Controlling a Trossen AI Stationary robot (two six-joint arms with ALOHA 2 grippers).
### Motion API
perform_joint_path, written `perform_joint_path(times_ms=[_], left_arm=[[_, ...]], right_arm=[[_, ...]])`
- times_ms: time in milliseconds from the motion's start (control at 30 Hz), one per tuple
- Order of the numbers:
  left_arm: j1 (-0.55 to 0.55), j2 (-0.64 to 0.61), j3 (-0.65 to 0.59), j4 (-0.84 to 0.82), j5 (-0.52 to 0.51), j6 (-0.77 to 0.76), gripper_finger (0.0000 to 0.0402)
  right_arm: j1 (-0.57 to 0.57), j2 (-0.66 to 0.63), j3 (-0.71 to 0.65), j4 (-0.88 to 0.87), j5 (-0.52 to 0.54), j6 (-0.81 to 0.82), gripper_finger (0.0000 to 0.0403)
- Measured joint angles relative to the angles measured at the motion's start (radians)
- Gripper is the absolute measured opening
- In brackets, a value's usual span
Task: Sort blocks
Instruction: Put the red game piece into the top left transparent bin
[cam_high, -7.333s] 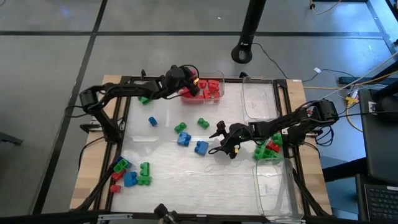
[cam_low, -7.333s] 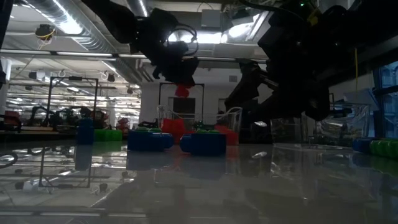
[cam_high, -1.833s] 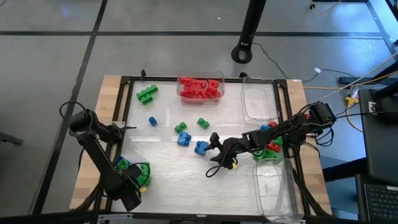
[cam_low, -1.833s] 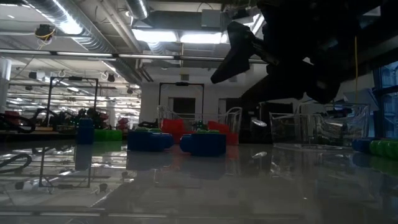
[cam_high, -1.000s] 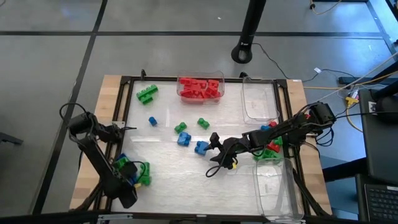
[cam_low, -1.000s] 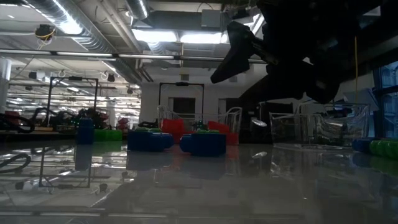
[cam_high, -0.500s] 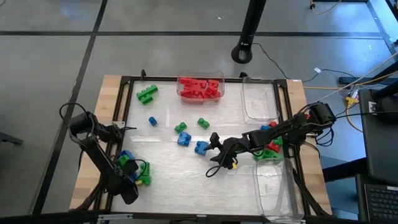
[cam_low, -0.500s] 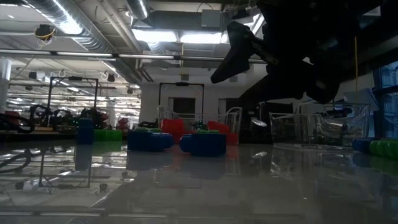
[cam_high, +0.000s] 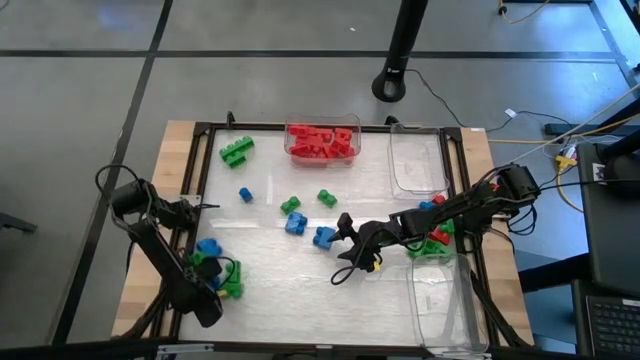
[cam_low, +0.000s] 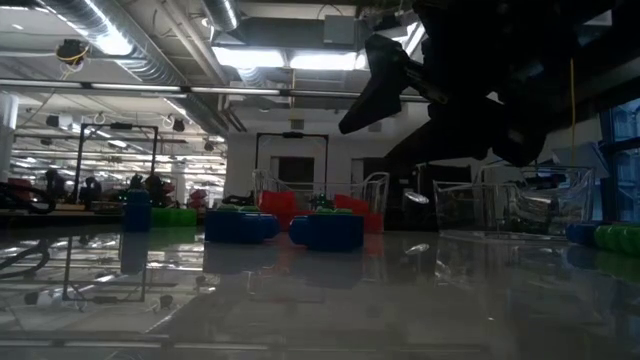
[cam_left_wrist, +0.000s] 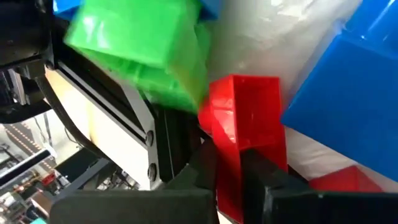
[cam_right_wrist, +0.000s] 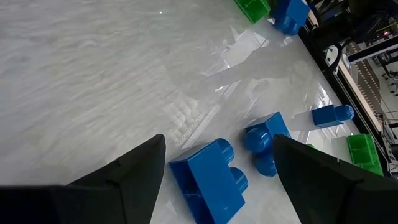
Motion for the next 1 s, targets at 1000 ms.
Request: perform_joint_path(times_ms=[1000], left_arm=[[0.313,-0.345,0.214,-0.009,-0.581,0.310,0.0002]], right_arm=[[0.000,0.000,0.000,-0.014,0.000,0.019,0.0293]])
